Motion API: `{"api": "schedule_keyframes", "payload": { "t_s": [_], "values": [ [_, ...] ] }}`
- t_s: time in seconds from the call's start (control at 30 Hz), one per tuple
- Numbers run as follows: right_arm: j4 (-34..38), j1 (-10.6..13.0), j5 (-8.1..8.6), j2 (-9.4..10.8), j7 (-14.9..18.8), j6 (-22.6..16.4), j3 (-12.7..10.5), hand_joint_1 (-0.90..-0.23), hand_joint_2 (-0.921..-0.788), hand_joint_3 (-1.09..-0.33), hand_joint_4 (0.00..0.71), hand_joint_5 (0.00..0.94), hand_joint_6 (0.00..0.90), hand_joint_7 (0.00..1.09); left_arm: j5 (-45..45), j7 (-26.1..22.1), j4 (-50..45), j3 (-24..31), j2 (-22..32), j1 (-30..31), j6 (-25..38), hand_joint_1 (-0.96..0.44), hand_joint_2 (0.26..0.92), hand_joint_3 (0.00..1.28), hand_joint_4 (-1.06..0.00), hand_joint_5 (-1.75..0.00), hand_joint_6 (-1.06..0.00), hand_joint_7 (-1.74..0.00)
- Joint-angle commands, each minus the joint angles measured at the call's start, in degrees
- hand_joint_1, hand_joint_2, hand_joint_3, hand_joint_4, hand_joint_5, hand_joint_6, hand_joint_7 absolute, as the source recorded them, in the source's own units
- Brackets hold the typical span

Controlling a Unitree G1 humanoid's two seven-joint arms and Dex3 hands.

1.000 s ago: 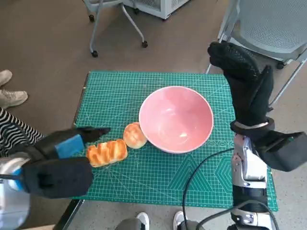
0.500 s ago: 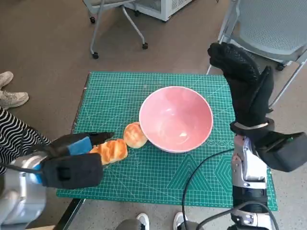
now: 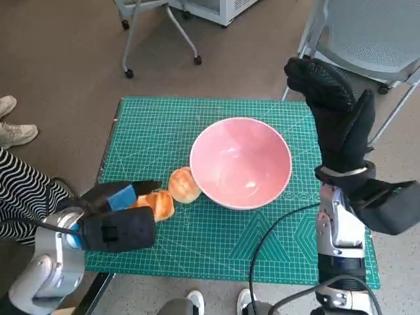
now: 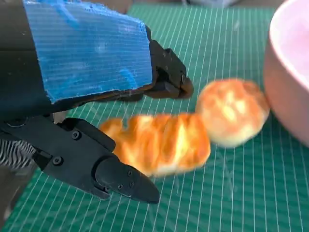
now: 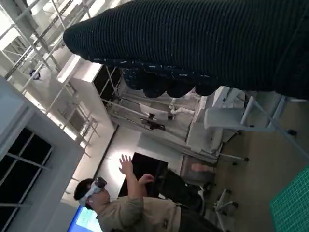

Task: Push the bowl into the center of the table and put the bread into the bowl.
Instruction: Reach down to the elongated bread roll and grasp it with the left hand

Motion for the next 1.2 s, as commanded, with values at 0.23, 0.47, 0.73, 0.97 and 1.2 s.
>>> {"api": "schedule_keyframes", "payload": {
  "t_s": [0.23, 0.47, 0.73, 0.97, 1.2],
  "values": [
    [0.2, 1.4, 0.27, 0.3, 0.3, 0.3, 0.0, -0.689, -0.921, -0.667, 0.182, 0.002, -0.001, 0.64, 0.3, 8.7, 6.9, 2.9, -3.5, 3.2, -11.1, 0.0, 0.899, 0.08, -0.74, -1.16, -0.6, -1.08],
    [0.1, 1.5, 0.39, 0.4, 0.5, 0.3, 0.0, -0.688, -0.921, -0.671, 0.179, 0.0, -0.001, 0.63, -0.2, 10.3, 11.8, 4.2, -4.5, 3.0, -16.1, 0.0, 0.901, 0.09, -0.73, -1.19, -0.62, -1.11],
    [0.3, 1.5, 0.89, 0.3, 0.9, 0.2, -0.2, -0.689, -0.921, -0.668, 0.178, 0.0, 0.0, 0.63, 0.1, 10.2, 14.4, 5.2, -4.9, 2.6, -18.7, 0.0, 0.9, 0.09, -0.73, -1.2, -0.63, -1.11],
    [0.3, 1.6, 1.11, 0.3, 1.1, 0.1, -0.3, -0.69, -0.921, -0.665, 0.177, 0.0, 0.0, 0.64, 0.6, 10.7, 16.3, 5.8, -5.4, 2.4, -20.6, 0.0, 0.9, 0.09, -0.74, -1.18, -0.61, -1.13],
    [-0.1, 1.8, 1.18, 0.3, 1.3, 0.2, -0.3, -0.687, -0.921, -0.664, 0.177, 0.0, 0.0, 0.64, 1.1, 11.3, 17.3, 6.1, -5.8, 2.3, -21.9, 0.0, 0.901, 0.09, -0.74, -1.18, -0.61, -1.12]
  ]
}}
